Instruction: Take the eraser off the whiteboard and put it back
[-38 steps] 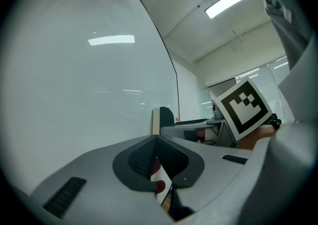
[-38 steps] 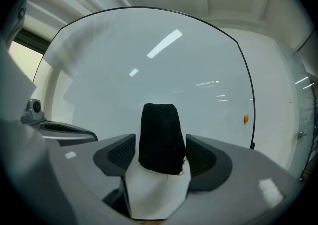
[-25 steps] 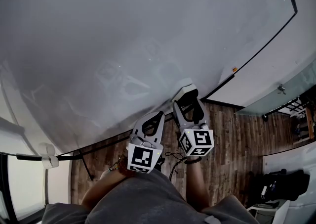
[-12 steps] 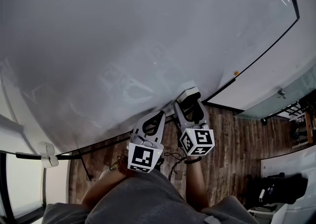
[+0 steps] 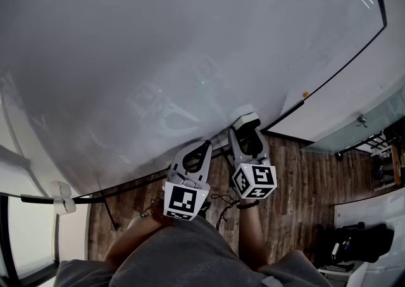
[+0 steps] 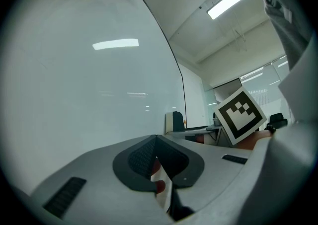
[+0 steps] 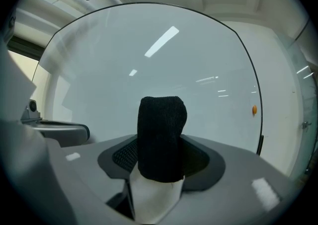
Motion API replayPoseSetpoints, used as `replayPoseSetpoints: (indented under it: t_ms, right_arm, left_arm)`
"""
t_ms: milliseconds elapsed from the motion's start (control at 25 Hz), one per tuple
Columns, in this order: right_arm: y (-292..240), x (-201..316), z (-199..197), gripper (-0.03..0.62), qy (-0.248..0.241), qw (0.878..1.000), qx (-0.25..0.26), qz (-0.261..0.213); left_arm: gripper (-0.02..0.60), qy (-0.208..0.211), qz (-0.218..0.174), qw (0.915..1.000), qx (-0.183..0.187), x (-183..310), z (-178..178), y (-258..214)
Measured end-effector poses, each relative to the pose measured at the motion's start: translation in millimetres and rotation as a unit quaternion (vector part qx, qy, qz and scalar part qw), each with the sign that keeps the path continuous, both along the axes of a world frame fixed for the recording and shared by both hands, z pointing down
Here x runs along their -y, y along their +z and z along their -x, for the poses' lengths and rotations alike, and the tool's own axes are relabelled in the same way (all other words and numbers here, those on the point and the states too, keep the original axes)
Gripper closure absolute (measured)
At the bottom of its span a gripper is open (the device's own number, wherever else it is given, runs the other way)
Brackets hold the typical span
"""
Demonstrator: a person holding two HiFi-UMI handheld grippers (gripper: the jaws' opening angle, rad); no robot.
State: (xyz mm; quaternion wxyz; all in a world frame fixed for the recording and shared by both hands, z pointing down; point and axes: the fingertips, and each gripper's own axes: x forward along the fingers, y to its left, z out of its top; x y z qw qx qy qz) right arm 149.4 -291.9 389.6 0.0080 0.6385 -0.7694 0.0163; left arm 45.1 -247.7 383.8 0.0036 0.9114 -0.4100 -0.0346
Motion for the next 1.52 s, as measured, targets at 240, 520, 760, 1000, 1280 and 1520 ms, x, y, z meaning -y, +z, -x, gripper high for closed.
replayPoseSetpoints:
  t_ms: [240,520,760,1000,1280,1520]
  right_arm:
    - [1.0,0.1,-0.1,0.352,0.004,1.0,0.0,0.001]
    - [0.1,-0.3,-1.0,0.352,0.012,1.0,0.001,-0.001]
    - [-1.0,-1.6,-1.6,0.352,0.018,1.0,0.002,-0.001]
    - [1.2,-2.0,-2.3,0.353,0.023,1.0,0.003,0.0]
    - [-0.8,-2.8,-2.9,0.355,0.026,1.0,0.005,0.0]
    - [-0.5,-3.3,-2.3,0.355,0.028,1.0,0.008,-0.001]
  left_arm:
    - [0.575,0.004,-0.002,1.0,0.002,1.5,-0.8,-0.2]
    - [0.574,0.011,-0.001,0.9999,-0.002,-0.1,-2.5,-2.1]
    - [0.574,0.012,0.0,0.9999,0.005,-2.2,-2.7,1.0]
    - [0.575,0.019,0.002,0.9998,0.006,-5.5,-6.4,5.3]
    - [0.575,0.022,0.002,0.9997,0.009,-6.8,-7.9,6.0]
    - [0.575,0.029,0.004,0.9995,0.006,-8.2,-9.7,5.4]
